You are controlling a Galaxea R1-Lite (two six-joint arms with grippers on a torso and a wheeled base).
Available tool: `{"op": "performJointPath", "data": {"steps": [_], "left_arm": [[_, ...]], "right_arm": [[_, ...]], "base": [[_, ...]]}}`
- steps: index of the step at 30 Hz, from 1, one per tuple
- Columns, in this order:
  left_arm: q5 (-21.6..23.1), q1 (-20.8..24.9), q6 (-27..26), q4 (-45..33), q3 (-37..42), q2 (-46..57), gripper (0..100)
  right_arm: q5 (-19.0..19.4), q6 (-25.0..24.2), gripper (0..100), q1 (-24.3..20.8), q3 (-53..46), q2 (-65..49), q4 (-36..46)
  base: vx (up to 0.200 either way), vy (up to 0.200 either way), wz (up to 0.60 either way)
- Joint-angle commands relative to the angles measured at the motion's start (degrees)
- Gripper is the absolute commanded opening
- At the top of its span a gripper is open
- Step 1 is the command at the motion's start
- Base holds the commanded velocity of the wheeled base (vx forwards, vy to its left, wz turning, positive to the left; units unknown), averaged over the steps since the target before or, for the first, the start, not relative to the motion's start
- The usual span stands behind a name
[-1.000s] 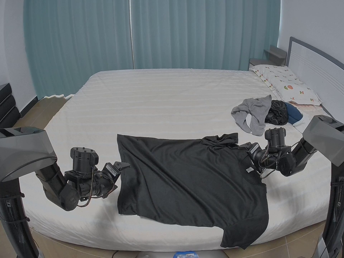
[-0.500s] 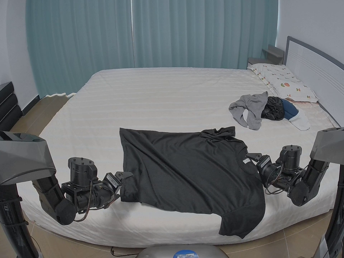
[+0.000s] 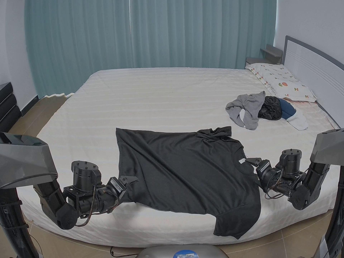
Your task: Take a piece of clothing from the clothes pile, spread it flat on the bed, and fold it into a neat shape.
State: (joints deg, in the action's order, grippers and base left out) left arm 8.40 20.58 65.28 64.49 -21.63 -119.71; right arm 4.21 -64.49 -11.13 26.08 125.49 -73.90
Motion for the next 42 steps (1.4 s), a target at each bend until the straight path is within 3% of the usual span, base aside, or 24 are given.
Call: {"op": "performJointPath", "data": {"steps": [1,8,14,20,28,34,42], "left_arm": [[-0.3,-0.1,-0.2,0.0,0.3,-0.1,100],[-0.9,-0.5,-0.2,0.1,0.4,0.0,100],[-2.2,-0.5,-0.3,-0.2,0.9,0.1,100],[-2.7,-1.7,-4.0,-0.4,2.1,-0.1,100],[-7.0,-4.1,-5.9,-0.7,-0.9,-4.1,100],[-13.3,-4.4,-9.4,-0.6,-3.4,-9.6,100],[-14.1,-5.0,-10.0,-0.8,-6.0,-11.6,100]], "right_arm": [[-0.1,0.1,100,-0.1,-0.1,0.1,0.0],[-0.3,0.2,100,-0.8,-0.6,0.0,0.0],[-0.5,0.7,100,-1.7,-2.4,0.3,-3.0],[-0.5,1.1,100,-1.8,-2.8,0.5,-3.9],[-0.5,1.1,100,-1.8,-2.9,0.6,-4.0],[-0.5,1.1,100,-1.7,-2.9,0.7,-4.0],[-0.5,1.1,100,-1.7,-2.8,0.7,-4.0]], "base": [[0.000,0.000,0.00],[0.000,0.000,0.00],[-0.200,0.000,0.00],[0.000,0.000,0.00],[0.000,0.000,0.00],[0.000,0.000,0.00],[0.000,0.000,0.00]]}}
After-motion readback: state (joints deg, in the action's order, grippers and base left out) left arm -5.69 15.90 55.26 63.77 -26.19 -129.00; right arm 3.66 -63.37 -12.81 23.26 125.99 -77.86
